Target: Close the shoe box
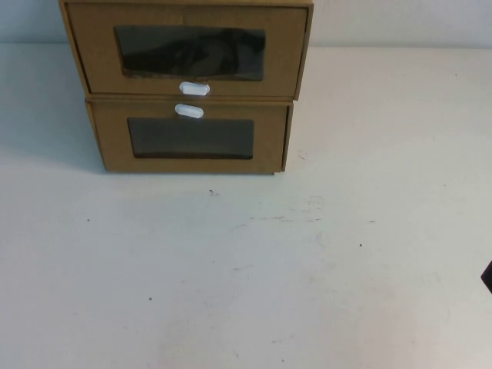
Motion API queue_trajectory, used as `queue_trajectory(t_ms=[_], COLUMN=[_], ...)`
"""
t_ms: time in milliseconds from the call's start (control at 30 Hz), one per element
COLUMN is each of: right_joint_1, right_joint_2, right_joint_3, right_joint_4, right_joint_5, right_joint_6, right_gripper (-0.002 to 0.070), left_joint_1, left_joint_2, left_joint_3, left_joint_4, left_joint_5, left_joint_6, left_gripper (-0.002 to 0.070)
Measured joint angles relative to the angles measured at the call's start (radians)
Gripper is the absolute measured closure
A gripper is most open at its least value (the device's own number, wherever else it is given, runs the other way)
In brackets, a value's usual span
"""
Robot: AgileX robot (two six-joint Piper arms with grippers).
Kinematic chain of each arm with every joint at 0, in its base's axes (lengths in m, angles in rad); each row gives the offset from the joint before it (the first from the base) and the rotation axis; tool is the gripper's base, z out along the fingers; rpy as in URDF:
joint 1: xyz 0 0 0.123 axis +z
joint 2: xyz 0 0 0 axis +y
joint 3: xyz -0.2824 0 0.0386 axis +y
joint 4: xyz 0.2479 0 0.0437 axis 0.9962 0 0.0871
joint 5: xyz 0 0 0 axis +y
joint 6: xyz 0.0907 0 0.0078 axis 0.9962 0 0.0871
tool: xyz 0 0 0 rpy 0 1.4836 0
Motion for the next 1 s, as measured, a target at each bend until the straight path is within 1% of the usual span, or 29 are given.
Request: queue_trajectory(t_ms=[233,333,400,467,600,700,800,933,1000], right_joint_1=[0.000,-0.012,-0.059,-0.132,-0.286,-0.357,-0.396,-0.407,-0.407], right_joint_2=[0.000,-0.015,-0.054,-0.105,-0.258,-0.372,-0.430,-0.434,-0.434], right_joint_3=[0.000,0.000,0.000,0.014,0.107,0.179,0.197,0.199,0.199], right_joint_4=[0.000,-0.009,-0.018,-0.026,-0.026,-0.026,-0.026,-0.026,-0.026], right_joint_5=[0.011,0.032,0.081,0.112,0.119,0.123,0.160,0.219,0.280], right_joint_6=[0.000,-0.073,-0.179,-0.239,-0.272,-0.279,-0.279,-0.280,-0.280], right_gripper=[0.0687,0.0687,0.0687,0.0687,0.0687,0.0687,0.0687,0.0687,0.0687], left_joint_1=[0.000,0.000,0.000,0.000,0.000,0.000,0.000,0.000,0.000], left_joint_2=[0.000,0.000,0.000,0.000,0.000,0.000,0.000,0.000,0.000], left_joint_3=[0.000,0.000,0.000,0.000,0.000,0.000,0.000,0.000,0.000], left_joint_4=[0.000,0.000,0.000,0.000,0.000,0.000,0.000,0.000,0.000], left_joint_5=[0.002,0.002,0.002,0.002,0.002,0.004,0.006,0.006,0.006], left_joint_6=[0.000,0.000,0.000,0.000,0.000,0.000,0.000,0.000,0.000], left_gripper=[0.0680,0.0680,0.0680,0.0680,0.0680,0.0680,0.0680,0.0680,0.0680])
